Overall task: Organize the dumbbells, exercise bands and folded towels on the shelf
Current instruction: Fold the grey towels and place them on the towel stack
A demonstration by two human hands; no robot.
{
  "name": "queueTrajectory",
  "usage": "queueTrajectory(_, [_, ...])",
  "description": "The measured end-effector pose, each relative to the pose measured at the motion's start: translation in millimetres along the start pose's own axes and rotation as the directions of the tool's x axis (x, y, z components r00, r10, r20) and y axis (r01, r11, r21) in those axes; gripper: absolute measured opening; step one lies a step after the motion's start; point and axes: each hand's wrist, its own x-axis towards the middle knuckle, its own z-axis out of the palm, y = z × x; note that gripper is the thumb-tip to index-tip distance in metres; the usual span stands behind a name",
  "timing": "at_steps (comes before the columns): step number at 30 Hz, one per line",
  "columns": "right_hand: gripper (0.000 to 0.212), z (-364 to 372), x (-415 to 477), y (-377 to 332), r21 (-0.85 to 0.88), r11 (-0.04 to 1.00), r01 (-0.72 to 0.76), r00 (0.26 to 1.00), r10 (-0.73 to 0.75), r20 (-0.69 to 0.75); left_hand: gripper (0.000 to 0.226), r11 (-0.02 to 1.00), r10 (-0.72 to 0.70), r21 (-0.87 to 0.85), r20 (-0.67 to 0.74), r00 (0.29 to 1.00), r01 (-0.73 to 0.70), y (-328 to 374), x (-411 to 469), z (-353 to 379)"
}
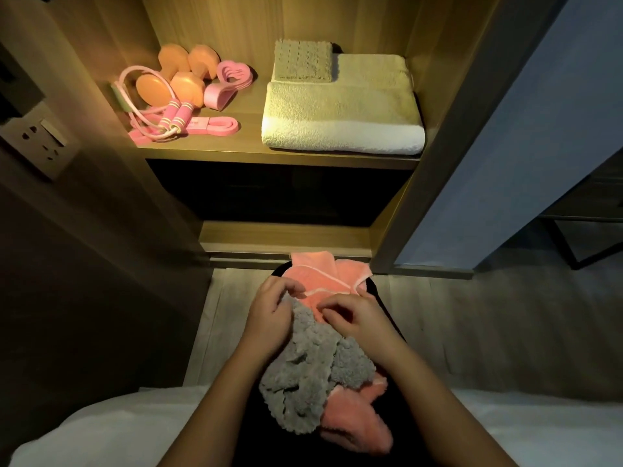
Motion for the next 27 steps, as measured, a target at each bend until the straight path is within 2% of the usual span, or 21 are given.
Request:
queueTrajectory(1, [0.023,0.5,0.2,1.2,0.005,1.000,-0.009,1.000,0.009,0.008,0.027,0.998,-0.032,-0.049,0.063,0.997,0.035,0.6,-0.9,-4.7])
queueTrajectory(3, [0.021,-0.2,0.3,1.1,0.022,0.999,-0.037,0.999,0.037,0.000,0.038,0.998,-0.038,-0.036,0.125,0.991,0.043,-2.0,-2.7,-13.0])
queueTrajectory(6, [0.019,-0.8,0.9,1.7,0.042,0.996,-0.075,0.997,0.075,-0.006,0.042,0.998,-0.039,0.044,0.118,0.992,0.035,-9.5,-4.2,-21.7])
queueTrajectory(10, [0.019,-1.0,0.8,-0.1,0.077,0.993,-0.087,0.996,0.088,-0.005,0.029,0.995,-0.066,0.074,0.055,0.996,0.062,-14.3,-2.3,-28.1])
queueTrajectory(16, [0.016,-8.4,2.7,-11.1,0.250,0.961,-0.118,0.993,0.121,0.003,0.003,0.991,-0.115,0.066,0.003,0.993,0.115,-0.2,0.9,-31.6])
queueTrajectory(20, [0.022,-11.6,6.4,-23.3,0.281,0.949,-0.146,0.983,0.106,0.152,0.008,0.998,-0.059,0.029,0.006,0.998,0.059,16.0,7.1,-28.8])
queueTrajectory(22, [0.014,-10.5,8.2,-30.3,0.245,0.958,-0.147,0.976,0.100,0.195,0.008,0.997,-0.050,-0.051,0.022,0.999,0.051,24.0,10.8,-25.6])
queueTrajectory(25, [0.017,-6.8,10.2,-30.6,0.145,0.983,-0.113,0.989,0.098,0.108,0.015,0.987,-0.059,-0.142,0.096,0.994,0.072,29.8,13.4,-23.0])
queueTrajectory(27, [0.011,-7.4,10.3,-29.0,0.203,0.971,-0.125,0.990,0.109,0.091,0.019,0.983,-0.085,-0.152,0.145,0.986,0.107,32.2,13.0,-24.4])
